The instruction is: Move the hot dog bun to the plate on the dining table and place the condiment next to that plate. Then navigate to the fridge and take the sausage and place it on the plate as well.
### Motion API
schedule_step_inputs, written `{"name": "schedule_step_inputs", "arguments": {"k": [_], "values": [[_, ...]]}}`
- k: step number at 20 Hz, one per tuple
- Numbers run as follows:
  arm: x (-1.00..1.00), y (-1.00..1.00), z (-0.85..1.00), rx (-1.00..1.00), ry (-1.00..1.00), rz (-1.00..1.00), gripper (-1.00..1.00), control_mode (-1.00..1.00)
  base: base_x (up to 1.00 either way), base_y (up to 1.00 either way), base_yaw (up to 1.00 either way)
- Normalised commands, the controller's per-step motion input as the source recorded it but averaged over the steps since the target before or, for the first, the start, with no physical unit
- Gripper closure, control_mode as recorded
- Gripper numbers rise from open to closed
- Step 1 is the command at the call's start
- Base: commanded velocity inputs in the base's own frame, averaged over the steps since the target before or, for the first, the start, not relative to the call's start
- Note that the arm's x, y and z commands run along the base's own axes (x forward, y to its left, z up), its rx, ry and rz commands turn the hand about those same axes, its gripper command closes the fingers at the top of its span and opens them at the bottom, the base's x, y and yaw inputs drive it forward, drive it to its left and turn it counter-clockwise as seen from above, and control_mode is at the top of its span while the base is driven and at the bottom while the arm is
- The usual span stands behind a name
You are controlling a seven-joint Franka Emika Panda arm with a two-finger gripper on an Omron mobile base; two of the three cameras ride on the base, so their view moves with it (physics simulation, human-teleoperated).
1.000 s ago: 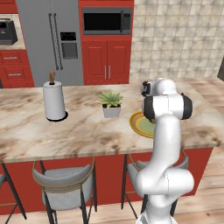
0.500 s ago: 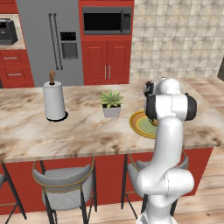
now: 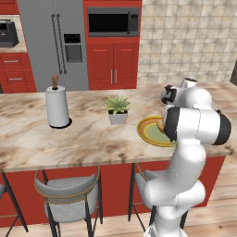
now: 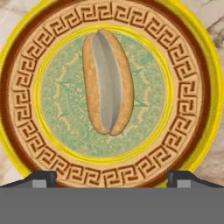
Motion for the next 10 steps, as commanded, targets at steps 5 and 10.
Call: {"name": "schedule_step_inputs", "arguments": {"k": [5,10], "values": [[-0.62,0.13,0.72,-0.06,-0.36,-0.05,-1.00,-1.00,0.00,0.00,0.00],[-0.59,0.25,0.74,-0.02,-0.32,-0.08,-1.00,-1.00,0.00,0.00,0.00]]}}
